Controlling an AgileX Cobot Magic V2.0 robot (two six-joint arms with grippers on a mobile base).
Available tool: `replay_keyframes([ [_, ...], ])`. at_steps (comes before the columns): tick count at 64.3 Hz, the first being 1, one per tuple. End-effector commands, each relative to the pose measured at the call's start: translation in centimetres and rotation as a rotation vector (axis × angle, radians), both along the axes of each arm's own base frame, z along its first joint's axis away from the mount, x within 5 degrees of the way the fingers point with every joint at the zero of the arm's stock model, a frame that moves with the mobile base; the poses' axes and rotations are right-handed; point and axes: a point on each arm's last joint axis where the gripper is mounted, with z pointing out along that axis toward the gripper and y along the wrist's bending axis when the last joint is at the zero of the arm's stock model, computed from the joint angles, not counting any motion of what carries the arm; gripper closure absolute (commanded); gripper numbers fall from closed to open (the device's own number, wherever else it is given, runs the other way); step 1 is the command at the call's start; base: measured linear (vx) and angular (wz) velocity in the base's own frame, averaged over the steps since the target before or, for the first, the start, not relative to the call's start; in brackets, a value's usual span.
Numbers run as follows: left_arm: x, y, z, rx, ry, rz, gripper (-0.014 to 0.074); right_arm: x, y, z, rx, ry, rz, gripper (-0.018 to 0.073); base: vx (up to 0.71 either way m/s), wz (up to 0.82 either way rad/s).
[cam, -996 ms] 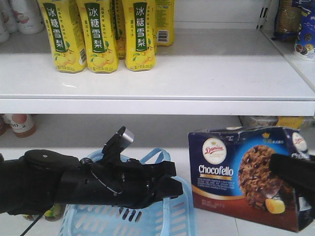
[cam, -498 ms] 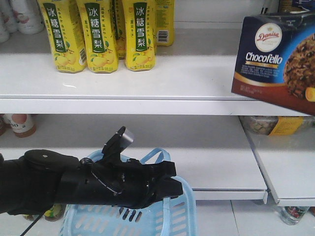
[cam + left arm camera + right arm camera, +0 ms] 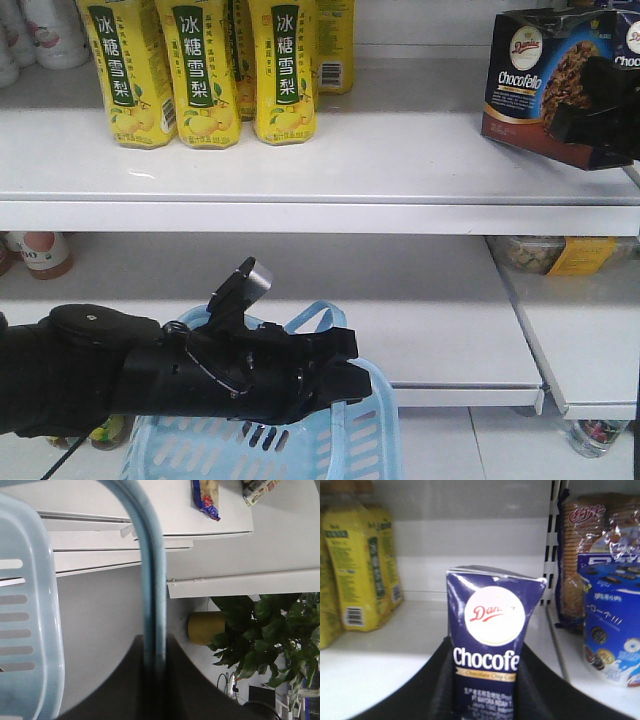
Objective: Left arm holds basket, right arm returns cookies
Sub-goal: 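Raise the cookie box with the right gripper onto the upper shelf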
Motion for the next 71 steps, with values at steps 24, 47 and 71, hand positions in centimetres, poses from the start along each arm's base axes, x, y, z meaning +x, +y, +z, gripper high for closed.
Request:
replay_keyframes([
  [24, 0.0, -0.2, 2.6, -0.095, -0.046, 0.001, 0.0603, 4.5, -0.1, -2.0, -0.061, -0.022, -0.076, 0.0341, 0.0, 0.0],
  [47, 0.0, -0.2, 2.6, -0.094, -0.046, 0.001, 0.0603, 5.6, 0.2, -1.5, -0.029, 0.004, -0.058, 0.0129, 0.0, 0.0],
  [71, 0.0, -0.2, 2.6, -0.094, -0.046, 0.001, 0.0603, 5.4, 0.2, -1.4, 0.01, 0.019, -0.06, 0.0042, 0.0, 0.0],
])
